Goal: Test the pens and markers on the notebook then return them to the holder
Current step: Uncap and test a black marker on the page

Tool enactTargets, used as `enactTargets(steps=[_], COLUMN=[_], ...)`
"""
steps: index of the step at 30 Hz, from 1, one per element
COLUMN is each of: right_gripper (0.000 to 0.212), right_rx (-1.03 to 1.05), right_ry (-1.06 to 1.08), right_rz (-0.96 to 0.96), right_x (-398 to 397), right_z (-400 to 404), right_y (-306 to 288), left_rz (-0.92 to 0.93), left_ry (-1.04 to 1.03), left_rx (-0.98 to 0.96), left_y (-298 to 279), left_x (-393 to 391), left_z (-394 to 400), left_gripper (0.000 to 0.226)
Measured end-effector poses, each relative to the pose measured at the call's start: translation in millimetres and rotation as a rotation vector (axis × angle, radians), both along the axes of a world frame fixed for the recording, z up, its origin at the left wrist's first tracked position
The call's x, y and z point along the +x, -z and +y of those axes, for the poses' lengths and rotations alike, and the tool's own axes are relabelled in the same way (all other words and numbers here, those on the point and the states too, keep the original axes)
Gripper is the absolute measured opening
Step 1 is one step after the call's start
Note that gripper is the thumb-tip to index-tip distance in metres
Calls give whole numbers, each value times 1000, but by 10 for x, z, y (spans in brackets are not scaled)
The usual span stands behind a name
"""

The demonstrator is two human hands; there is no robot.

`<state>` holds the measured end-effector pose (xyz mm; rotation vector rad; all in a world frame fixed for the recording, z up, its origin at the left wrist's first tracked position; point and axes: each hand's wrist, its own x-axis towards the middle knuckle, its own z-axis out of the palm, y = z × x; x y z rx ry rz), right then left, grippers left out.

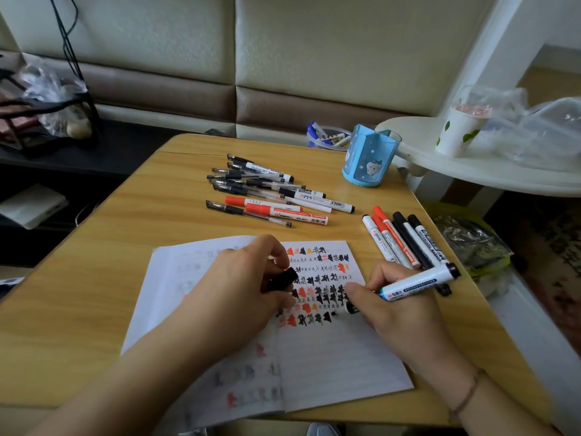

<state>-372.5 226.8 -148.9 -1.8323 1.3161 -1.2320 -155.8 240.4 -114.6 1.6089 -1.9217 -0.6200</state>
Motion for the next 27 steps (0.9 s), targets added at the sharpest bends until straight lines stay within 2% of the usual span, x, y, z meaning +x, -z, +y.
enactTargets(steps=[7, 11, 20, 22, 25, 27], right_gripper=[33, 38, 41, 40, 22, 20], right_rx=[70, 56, 189, 227, 224, 225], right_ry=[-22, 6, 7, -13, -90, -144], right_rz=[-42, -27, -66, -134, -325, -424], right_x=[-15, -8, -11, 2, 32, 42], right_z=[12, 2, -3, 18, 109, 159], right_y=[2, -13, -66, -109, -229, -292], left_rz=[-31, -44, -52, -44, -18, 32], left_ry=[2, 16, 59, 72, 76, 63], left_rx=[-10, -8, -74, -96, -139, -174], left_y=[13, 11, -4, -3, -13, -24], left_x=[8, 3, -29, -35, -53, -66], left_z=[-7, -2, 38, 44, 62, 77], left_gripper=[37, 30, 17, 19, 24, 26])
